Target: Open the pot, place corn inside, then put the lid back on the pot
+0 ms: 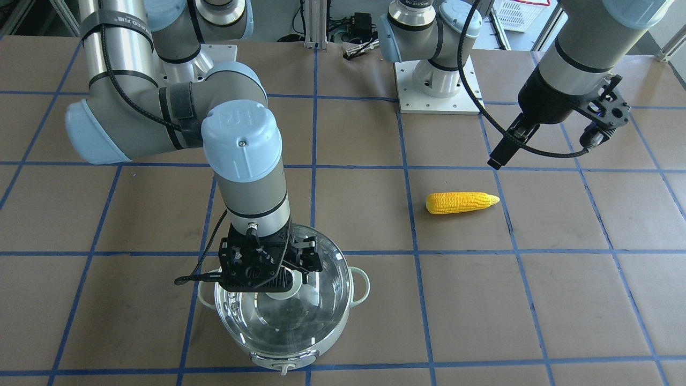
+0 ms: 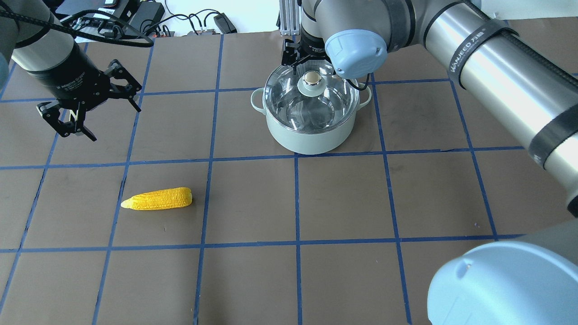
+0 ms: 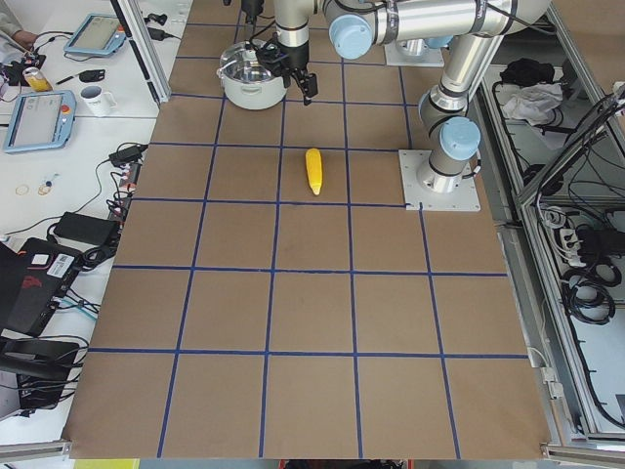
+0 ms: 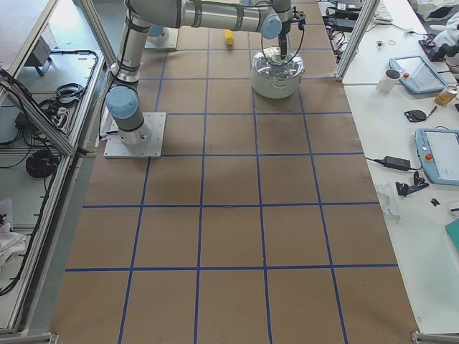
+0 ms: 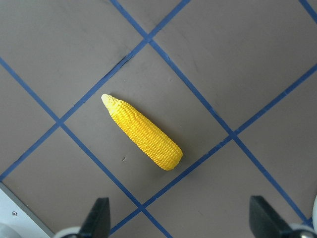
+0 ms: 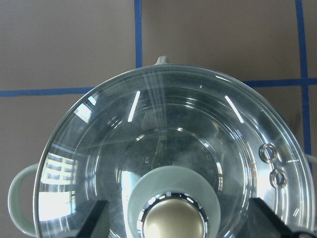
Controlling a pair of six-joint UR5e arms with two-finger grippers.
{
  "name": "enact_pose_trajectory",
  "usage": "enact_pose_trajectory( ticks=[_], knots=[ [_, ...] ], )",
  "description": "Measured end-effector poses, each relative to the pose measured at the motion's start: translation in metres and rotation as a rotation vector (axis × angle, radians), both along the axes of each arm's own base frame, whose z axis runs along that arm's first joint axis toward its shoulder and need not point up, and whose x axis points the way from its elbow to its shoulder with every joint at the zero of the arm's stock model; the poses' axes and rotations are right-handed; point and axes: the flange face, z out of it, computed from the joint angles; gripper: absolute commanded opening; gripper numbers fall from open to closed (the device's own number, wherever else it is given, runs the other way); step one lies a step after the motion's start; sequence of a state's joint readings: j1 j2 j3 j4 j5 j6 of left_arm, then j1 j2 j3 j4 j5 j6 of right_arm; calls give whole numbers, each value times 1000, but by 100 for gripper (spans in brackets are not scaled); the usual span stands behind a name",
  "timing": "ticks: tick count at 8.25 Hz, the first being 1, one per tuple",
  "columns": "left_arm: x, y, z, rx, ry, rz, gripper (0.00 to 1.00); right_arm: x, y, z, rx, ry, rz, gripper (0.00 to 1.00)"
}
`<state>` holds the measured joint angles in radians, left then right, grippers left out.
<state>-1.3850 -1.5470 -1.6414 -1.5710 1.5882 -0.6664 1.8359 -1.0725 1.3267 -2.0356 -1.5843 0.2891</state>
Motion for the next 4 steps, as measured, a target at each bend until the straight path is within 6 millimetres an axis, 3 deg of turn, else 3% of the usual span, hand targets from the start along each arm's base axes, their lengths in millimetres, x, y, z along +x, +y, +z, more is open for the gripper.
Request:
enact_pose_trajectory(
  ticks=[2,4],
  knots=[
    [6,0,-14,31,-14,135,100,1,-4,-10,-1,3,2,70],
    [7,4,-44,82,-13,249,100,2,-4,-12,2,-2,1,48]
  ],
)
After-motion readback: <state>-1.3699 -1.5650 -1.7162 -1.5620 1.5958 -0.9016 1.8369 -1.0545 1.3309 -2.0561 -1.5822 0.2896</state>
